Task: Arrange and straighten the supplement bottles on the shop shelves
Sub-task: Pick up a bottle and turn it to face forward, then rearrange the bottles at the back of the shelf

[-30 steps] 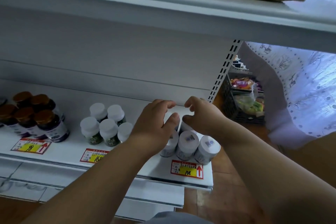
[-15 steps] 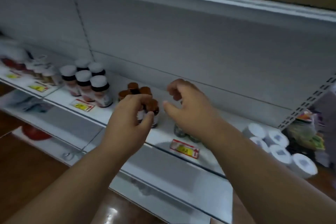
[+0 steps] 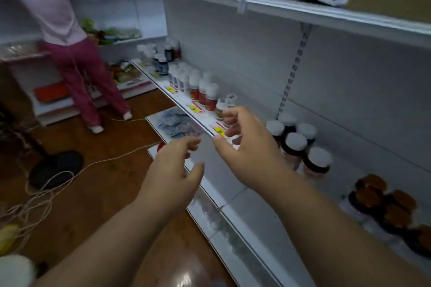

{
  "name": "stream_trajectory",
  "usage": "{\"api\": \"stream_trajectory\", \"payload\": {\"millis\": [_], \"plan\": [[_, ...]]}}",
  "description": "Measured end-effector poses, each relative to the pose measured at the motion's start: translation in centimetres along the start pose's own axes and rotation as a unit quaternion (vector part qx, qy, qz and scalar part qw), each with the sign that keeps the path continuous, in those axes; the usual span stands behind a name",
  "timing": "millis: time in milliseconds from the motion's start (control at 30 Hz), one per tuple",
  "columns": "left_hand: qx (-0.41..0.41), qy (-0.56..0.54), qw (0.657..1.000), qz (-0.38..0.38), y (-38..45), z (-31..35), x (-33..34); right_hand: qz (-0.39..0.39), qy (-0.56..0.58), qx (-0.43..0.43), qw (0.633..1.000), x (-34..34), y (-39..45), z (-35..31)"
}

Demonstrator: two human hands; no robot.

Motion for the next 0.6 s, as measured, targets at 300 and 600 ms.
{"api": "stream_trajectory", "payload": {"millis": [300, 600], "plan": [[-0.059, 0.057, 0.995, 0.051, 12.9, -13.5, -3.9, -0.056, 0.028, -0.036, 0.997, 12.1, 17.3, 0.6], [-0.077, 0.07, 0.992, 0.076, 25.1, -30.6, -9.8, -0.077, 0.015, -0.034, 0.996, 28.2, 33.3, 0.2]]}}
Point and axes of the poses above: each hand's wrist, its own y-axis towards the middle knuckle, its own x-axis out of the palm, z = x × y, the point moved 6 cm from there along y, towards the middle knuckle, and after that the axes turned 5 degrees about y, right-handed, at the moved point
